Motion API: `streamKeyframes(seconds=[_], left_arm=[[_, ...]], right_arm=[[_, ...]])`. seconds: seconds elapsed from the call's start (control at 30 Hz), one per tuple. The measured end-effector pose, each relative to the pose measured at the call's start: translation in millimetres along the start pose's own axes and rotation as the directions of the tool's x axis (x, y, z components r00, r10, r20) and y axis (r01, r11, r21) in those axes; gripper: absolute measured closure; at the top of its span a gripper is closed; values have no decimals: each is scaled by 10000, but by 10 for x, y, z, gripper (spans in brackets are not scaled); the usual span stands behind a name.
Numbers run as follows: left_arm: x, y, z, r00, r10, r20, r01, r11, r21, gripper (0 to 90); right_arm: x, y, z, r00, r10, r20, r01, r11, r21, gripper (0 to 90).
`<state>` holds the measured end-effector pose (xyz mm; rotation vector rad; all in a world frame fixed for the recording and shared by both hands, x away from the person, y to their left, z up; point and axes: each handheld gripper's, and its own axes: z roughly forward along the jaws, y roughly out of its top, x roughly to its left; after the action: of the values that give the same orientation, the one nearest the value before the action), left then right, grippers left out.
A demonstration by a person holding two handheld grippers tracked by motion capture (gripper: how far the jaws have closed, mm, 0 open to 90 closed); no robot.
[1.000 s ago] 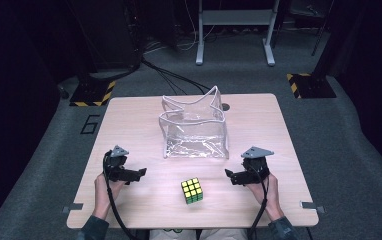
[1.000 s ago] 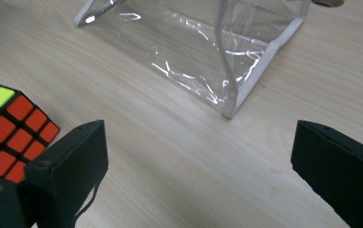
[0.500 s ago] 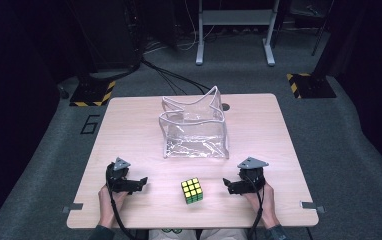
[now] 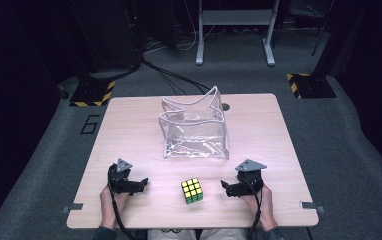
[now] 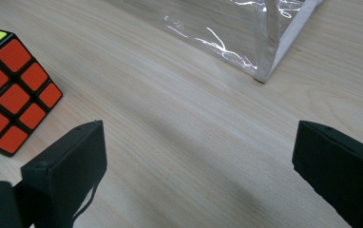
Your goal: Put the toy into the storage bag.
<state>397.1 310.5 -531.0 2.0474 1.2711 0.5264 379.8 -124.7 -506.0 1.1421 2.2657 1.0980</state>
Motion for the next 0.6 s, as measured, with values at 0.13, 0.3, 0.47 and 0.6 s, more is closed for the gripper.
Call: streamKeyframes(seconds=[0.13,0.3,0.47,0.6], left_arm=[[-8,-3,2,10000,-66,-59,66,10000,-37,0],[-14,-1,1,9999,-130,-69,130,9999,9,0],[-13,1,3,9999,-109,-110,109,9999,8,0],[-13,2,3,9999,-100,-116,100,9999,17,0]], right_arm=[[70,21,-5,9998,-144,-116,144,9999,0,36],[167,50,4,9990,-335,-285,334,9994,-33,37],[262,97,2,9971,-527,-556,522,9986,-96,37],[337,151,-13,9949,-648,-773,637,9978,-166,37]])
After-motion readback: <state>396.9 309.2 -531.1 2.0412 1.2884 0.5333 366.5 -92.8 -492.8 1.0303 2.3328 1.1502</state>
